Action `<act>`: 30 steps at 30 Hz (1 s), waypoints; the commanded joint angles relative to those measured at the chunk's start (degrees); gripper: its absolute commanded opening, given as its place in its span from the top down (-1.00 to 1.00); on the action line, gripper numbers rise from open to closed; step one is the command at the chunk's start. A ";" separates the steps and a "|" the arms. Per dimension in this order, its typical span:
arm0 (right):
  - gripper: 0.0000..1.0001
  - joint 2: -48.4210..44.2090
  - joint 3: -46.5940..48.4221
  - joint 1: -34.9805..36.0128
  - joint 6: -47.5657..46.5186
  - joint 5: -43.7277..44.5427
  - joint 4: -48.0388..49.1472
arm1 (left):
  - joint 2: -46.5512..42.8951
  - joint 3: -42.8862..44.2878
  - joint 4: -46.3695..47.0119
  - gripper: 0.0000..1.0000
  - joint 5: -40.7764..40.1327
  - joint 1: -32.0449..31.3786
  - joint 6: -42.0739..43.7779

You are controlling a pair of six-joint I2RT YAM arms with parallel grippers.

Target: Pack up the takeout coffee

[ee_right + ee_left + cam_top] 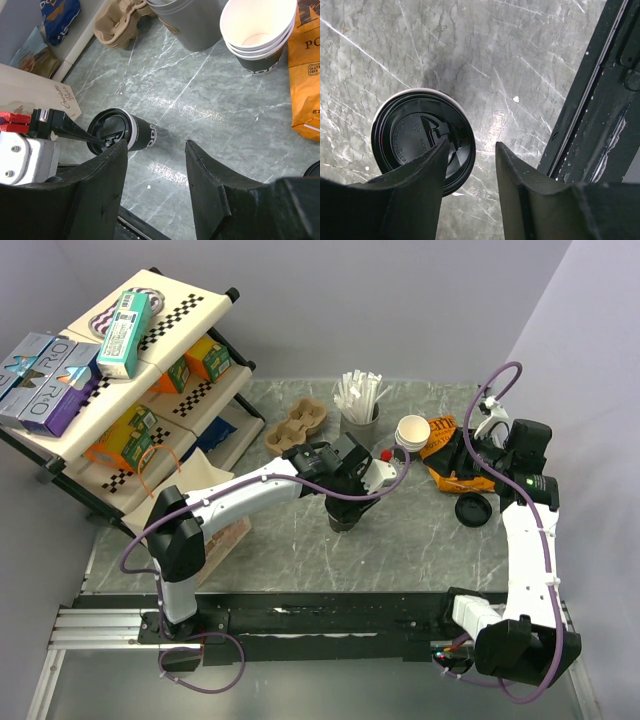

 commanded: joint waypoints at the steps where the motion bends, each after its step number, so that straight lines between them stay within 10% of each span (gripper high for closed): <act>1: -0.15 -0.14 0.08 -0.43 0.89 -1.07 1.70 | -0.51 -0.56 -0.64 0.07 -0.53 -0.72 1.38; 30: -0.15 1.62 -0.80 -0.52 2.12 -2.22 2.84 | 0.28 1.01 -1.17 0.98 -0.97 -1.16 4.36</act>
